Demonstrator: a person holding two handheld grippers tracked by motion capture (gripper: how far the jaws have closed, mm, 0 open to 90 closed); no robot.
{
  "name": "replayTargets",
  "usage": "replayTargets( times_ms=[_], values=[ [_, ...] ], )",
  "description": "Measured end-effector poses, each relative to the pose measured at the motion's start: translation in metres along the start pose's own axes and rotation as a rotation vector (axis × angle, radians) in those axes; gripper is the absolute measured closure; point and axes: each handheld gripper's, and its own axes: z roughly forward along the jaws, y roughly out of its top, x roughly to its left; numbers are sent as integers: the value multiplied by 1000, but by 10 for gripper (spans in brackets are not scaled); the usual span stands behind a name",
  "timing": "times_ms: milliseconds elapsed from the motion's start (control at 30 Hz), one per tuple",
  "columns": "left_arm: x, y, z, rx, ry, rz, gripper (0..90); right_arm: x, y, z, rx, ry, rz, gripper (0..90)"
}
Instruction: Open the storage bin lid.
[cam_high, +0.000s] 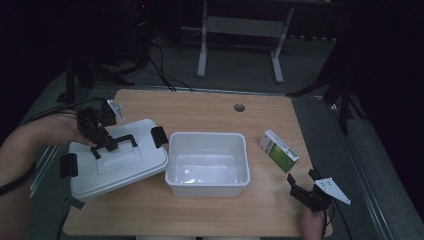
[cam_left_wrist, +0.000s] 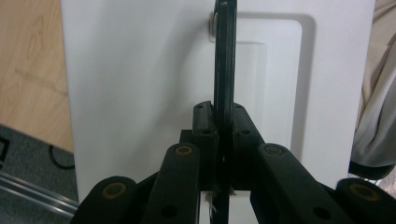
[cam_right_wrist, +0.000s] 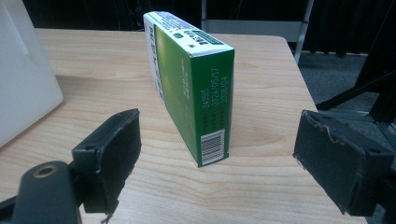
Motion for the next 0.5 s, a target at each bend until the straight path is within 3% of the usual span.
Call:
replayTargets(
  times_ms=[267, 500],
  values=[
    [5, -25, 10, -21, 13, -38, 841, 0, 0, 0, -1, -1, 5, 142],
    [12, -36, 43, -6, -13, -61, 840, 0, 0, 0, -1, -1, 6, 142]
  ],
)
